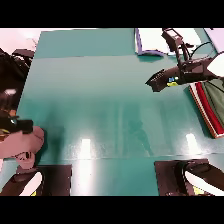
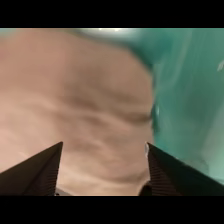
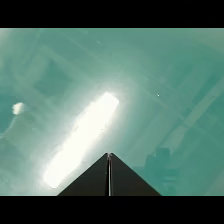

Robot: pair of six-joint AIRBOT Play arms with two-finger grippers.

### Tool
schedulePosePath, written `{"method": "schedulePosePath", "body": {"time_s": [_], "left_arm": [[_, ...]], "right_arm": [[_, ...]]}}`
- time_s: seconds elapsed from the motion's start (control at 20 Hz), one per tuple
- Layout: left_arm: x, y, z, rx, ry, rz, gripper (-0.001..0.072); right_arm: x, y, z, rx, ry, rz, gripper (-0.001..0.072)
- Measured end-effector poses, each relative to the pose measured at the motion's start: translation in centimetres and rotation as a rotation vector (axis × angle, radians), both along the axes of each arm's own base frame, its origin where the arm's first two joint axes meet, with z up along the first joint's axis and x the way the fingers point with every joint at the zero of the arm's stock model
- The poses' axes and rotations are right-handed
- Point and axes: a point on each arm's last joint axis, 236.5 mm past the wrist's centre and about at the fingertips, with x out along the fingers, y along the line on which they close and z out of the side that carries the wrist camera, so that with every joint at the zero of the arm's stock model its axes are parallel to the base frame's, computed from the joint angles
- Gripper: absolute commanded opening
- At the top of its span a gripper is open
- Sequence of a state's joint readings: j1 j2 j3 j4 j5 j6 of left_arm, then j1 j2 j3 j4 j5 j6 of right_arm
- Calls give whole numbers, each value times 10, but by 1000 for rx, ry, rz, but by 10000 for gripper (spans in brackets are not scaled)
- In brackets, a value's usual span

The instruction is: Fold the shirts.

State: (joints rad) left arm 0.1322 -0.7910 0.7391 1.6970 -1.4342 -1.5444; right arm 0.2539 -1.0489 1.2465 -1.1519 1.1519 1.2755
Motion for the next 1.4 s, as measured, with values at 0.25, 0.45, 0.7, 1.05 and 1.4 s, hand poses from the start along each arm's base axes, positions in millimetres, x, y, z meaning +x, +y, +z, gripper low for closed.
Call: {"method": "schedulePosePath", "body": {"time_s": [0.25,0.45,0.7,1.05,1.4], "left_arm": [[-23,5,-32,3,68,37,28],[14,5,18,15,-107,32,27],[76,-38,185,-8,-574,-101,25],[82,-143,307,-208,-887,-367,25],[116,-307,214,-323,-619,-733,33]], "right_arm": [[0,0,0,0,-1,0,17],[4,1,15,9,-36,-1,16],[18,4,93,59,-219,-7,16],[22,-9,203,128,-484,-52,16],[31,-60,237,158,-525,-218,16]]}}
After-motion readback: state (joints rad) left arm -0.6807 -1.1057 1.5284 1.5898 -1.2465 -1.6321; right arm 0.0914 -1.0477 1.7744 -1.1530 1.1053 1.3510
